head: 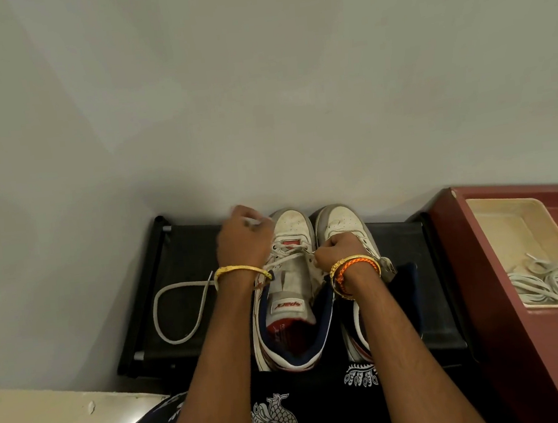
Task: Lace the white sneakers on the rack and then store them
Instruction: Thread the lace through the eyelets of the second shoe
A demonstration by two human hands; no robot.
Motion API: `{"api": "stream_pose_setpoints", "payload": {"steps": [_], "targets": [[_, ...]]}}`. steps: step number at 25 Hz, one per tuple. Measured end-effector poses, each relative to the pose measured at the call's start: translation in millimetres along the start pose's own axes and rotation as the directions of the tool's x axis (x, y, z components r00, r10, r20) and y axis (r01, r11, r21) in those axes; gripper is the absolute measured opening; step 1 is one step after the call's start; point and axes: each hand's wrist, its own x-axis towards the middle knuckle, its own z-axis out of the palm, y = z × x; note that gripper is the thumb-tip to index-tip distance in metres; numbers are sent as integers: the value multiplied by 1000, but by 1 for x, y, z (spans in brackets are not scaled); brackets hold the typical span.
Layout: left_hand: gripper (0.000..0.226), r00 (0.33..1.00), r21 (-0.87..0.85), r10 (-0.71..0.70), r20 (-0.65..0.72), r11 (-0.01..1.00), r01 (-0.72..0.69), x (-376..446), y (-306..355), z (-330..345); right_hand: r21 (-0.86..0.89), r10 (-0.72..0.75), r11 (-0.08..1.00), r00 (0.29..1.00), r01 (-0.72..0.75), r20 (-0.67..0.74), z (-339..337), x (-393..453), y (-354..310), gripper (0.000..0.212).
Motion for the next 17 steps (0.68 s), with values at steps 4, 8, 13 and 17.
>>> {"api": "stream_pose_setpoints", "payload": {"steps": [4, 8, 13, 17], "targets": [[29, 947, 613, 30, 320, 755, -231, -13, -4, 36, -1, -3, 1000, 1000, 3, -10, 1, 1, 1, 12], [30, 959, 637, 56, 278, 737, -228, -11, -8, 48, -6, -4, 1000, 1000, 4, -18, 1, 2, 2, 10], [20, 995, 434, 40, 87, 898, -74, -10, -3, 23, -7, 13, 1000, 1000, -13, -7, -1, 2, 2, 5], [21, 932, 55, -211, -295, 970, 237, -1, -12, -30, -6, -9, 1000, 1000, 9, -9, -2, 0, 2, 7]]}}
